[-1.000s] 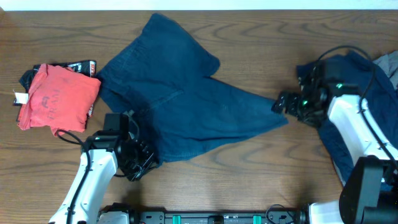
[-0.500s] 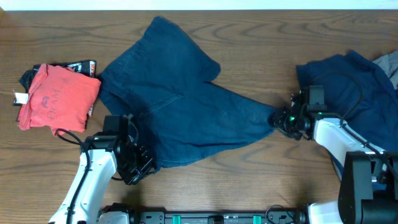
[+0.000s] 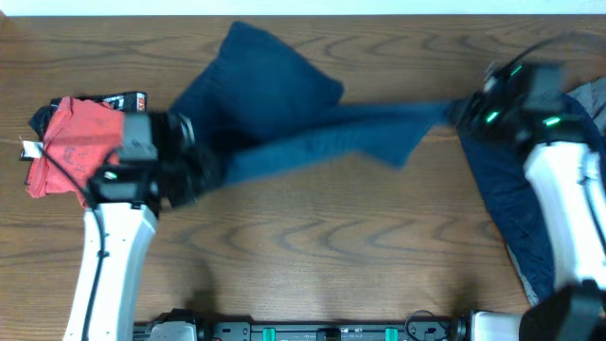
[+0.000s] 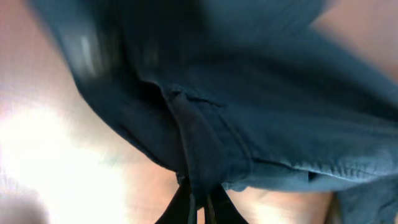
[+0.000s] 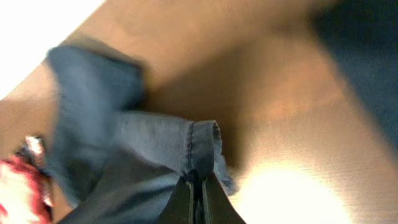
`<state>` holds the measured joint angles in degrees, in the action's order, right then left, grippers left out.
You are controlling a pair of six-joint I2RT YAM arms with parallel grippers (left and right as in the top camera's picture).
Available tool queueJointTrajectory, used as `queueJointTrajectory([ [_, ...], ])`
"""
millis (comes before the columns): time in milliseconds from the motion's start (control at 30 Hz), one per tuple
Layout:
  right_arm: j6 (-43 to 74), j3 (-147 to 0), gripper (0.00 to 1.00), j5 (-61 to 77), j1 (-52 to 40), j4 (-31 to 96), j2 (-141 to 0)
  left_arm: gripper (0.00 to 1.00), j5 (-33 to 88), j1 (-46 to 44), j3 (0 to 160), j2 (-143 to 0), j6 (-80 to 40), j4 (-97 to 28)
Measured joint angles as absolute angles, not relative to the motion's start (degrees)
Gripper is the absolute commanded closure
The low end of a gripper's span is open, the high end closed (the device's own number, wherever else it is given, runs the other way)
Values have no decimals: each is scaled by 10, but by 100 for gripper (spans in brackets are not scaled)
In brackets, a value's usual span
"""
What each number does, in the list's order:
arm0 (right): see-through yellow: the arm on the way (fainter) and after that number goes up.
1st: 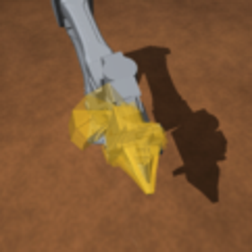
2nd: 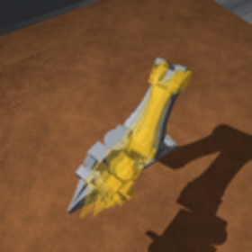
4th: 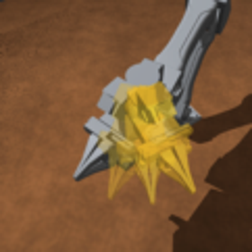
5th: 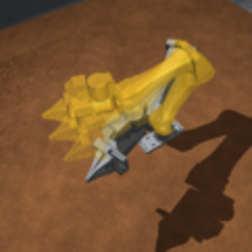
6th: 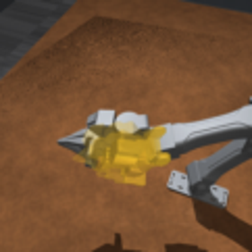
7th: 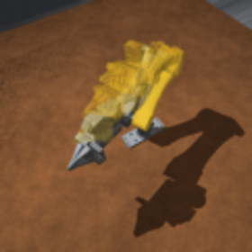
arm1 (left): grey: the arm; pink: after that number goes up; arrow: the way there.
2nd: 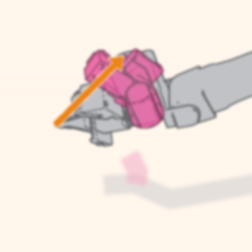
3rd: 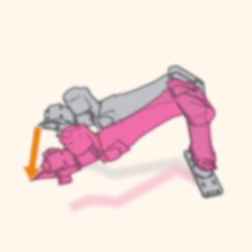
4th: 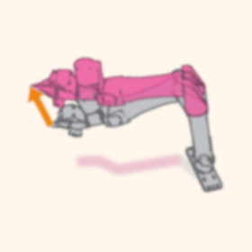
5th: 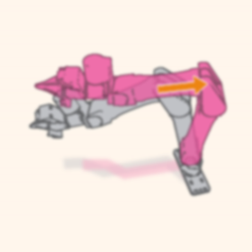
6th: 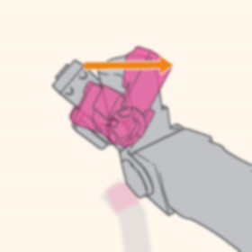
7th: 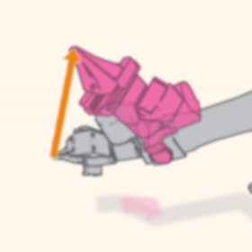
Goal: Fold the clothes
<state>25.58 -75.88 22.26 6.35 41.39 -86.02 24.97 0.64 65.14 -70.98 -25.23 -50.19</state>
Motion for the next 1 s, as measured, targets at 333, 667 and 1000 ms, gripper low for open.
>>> queueJointTrajectory([
  [333,200,-1051,99,174,118,555,-815,94,221,7,923,-702,-204,-502],
  [667,165,-1060,99,145,121,637,-820,94,222,6,935,-698,-194,-595],
  [1000,138,-1060,99,133,121,681,-841,31,286,-94,878,-764,-201,-642],
])
